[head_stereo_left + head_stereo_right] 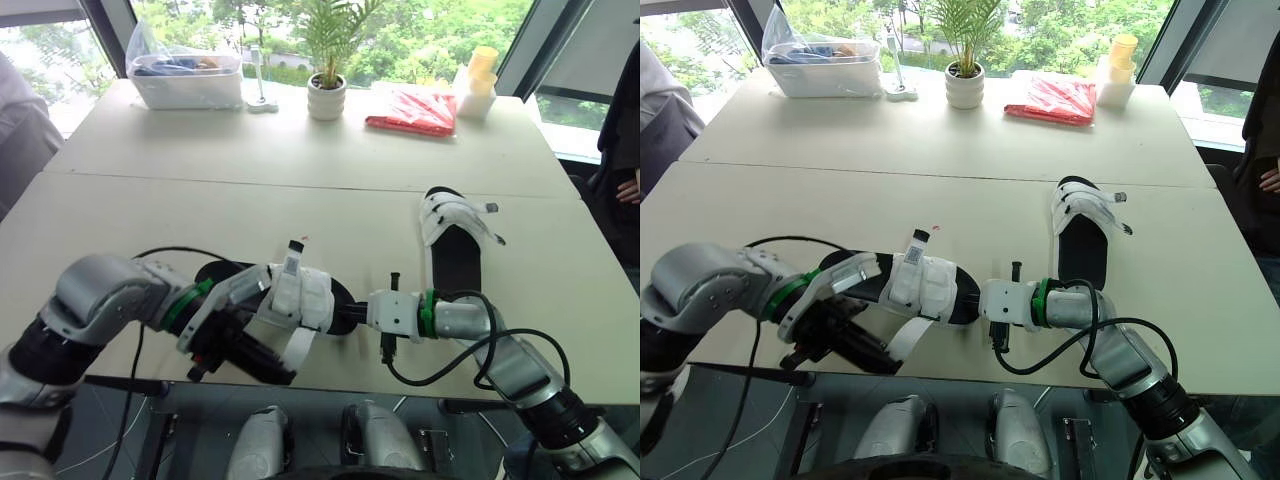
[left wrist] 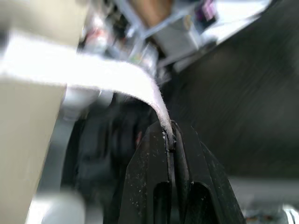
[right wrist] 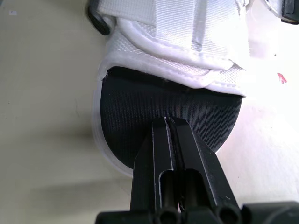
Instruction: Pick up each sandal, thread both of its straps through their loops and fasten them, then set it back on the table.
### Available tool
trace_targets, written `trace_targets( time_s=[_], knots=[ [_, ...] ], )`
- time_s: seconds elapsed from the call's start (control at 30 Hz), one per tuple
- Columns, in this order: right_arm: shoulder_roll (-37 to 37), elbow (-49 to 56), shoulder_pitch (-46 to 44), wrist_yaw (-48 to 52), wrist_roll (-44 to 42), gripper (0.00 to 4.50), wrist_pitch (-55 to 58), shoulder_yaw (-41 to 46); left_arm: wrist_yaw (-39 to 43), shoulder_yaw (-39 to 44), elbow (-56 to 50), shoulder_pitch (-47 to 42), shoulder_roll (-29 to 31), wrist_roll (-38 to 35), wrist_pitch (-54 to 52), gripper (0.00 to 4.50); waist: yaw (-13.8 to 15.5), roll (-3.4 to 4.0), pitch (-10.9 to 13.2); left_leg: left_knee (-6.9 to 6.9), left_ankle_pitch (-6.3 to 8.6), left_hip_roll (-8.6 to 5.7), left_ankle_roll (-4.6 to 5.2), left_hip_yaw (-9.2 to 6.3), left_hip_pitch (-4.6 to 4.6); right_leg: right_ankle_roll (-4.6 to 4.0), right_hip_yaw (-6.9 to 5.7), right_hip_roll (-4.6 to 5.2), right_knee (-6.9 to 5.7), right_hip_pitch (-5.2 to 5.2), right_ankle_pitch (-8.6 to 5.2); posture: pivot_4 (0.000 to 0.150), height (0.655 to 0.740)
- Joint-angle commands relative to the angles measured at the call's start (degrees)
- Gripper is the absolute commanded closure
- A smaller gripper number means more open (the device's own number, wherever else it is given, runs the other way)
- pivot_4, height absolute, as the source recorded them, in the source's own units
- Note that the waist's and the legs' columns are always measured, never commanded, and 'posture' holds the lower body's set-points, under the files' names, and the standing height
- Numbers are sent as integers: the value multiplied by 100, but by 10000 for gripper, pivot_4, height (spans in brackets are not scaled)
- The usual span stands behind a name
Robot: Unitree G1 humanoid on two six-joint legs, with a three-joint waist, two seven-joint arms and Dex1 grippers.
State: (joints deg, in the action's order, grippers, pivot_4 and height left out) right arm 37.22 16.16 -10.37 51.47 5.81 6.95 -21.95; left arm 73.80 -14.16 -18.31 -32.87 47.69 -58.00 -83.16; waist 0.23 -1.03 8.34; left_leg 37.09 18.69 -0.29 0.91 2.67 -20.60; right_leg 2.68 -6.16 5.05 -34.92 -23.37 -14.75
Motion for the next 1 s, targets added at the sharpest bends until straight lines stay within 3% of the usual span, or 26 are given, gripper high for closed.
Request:
trace_targets(
  time_s=[0.03, 0.23, 0.3, 0.5, 0.53, 0.6, 0.7, 0.83, 1.0],
  knots=[
    [164, -1017, 358, 336, 470, 45000, 368, -673, -758, 854, 1007, -763, -831, -878, -853, 44691, 35, -13, 10, 3, 0, 0, 0, 0, 3, 4, 0, 0, -4, 8, -1, 1500, 7241],
    [149, -1096, 339, 314, 496, 45000, 299, -694, -2545, 1390, 2681, -1508, -1550, -1379, -934, 44691, 20, -41, 37, 16, -5, 0, -7, -9, 11, 34, -9, -2, -18, 16, 8, 1500, 7241],
    [131, -1126, 339, 295, 505, 45000, 273, -698, -3103, 1521, 3019, -1610, -1711, -1231, -934, 44691, 24, -43, 39, 15, -16, 0, -25, -10, 10, 39, -11, -2, -22, 16, 11, 1500, 7241],
    [99, -1148, 369, 251, 516, 45000, 249, -706, -3901, 2017, 2928, -1519, -2015, -1059, -822, 44691, 48, -44, 40, 16, -46, 0, -84, -15, 19, 37, -14, -1, -25, 25, 18, 1500, 7241],
    [103, -1143, 383, 243, 517, 45000, 246, -705, -3749, 2072, 2846, -1528, -1954, -1176, -820, 39734, 48, -43, 41, 15, -49, 0, -93, -15, 20, 33, -14, -1, -25, 26, 21, 1500, 7241],
    [113, -1131, 410, 222, 517, 45000, 247, -699, -3220, 1955, 2490, -1578, -1620, -1232, -752, 36287, 42, -45, 45, 15, -47, 0, -114, -16, 19, 29, -16, -1, -26, 24, 23, 1500, 7241],
    [126, -1110, 445, 203, 508, 45000, 251, -689, -2242, 1365, 1991, -1562, -982, -655, -55, 22201, 41, -31, 40, 5, -49, 0, -128, -18, 21, 27, -20, -2, -28, 20, 23, 1500, 7241],
    [143, -1125, 477, 184, 513, 45000, 229, -668, -1665, 1163, 2723, -1977, -841, -440, -112, 2258, 55, -21, 33, 7, -48, 0, -131, -22, 34, 15, -24, -2, -21, 31, 16, 1500, 7241],
    [163, -1112, 505, 165, 504, 45000, 227, -642, -141, 50, 2097, -2064, -471, 1053, 2072, 1065, 43, -21, 38, 6, -49, 0, -129, -25, 23, 10, -25, -1, -21, 26, 14, 1500, 7241]
  ],
)
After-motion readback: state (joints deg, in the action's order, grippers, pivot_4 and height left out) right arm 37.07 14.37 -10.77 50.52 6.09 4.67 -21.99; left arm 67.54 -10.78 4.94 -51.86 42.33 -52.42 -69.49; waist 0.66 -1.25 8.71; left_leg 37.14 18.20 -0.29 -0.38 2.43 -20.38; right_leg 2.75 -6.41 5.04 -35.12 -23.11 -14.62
